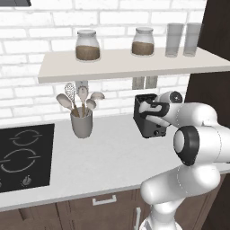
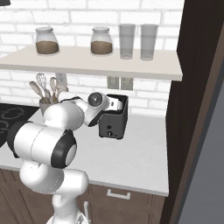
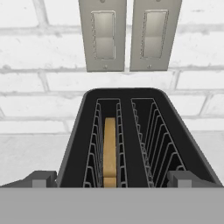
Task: Start the toaster. Once the lever pops up, take the bread to the plate on the dining counter.
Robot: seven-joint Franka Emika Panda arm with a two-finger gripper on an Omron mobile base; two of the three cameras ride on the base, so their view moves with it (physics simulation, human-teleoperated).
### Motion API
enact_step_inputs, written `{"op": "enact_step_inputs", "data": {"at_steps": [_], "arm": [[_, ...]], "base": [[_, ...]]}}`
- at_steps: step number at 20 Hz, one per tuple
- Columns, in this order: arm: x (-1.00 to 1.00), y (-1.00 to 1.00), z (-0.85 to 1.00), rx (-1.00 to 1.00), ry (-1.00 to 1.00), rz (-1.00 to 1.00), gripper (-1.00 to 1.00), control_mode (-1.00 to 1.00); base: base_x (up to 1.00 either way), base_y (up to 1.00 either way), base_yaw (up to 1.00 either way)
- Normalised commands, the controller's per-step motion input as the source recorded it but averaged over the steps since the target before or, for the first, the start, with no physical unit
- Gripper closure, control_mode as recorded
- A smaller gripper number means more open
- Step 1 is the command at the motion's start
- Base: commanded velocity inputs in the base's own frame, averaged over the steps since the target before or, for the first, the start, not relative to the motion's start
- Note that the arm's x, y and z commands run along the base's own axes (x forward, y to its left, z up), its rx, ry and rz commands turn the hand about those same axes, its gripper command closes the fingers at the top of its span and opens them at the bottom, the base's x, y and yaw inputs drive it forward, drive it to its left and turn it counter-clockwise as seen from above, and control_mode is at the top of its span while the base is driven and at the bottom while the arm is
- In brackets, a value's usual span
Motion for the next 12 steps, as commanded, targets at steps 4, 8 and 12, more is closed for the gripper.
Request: {"op": "enact_step_inputs", "data": {"at_steps": [4, 8, 12], "arm": [[0.0, 0.0, 0.0, 0.0, 0.0, 0.0, -1.0, -1.0], [0.0, 0.0, 0.0, 0.0, 0.0, 0.0, -1.0, -1.0], [0.0, 0.0, 0.0, 0.0, 0.0, 0.0, -1.0, -1.0]], "base": [[0.0, 0.0, 0.0], [0.0, 0.0, 0.0], [0.0, 0.0, 0.0]]}}
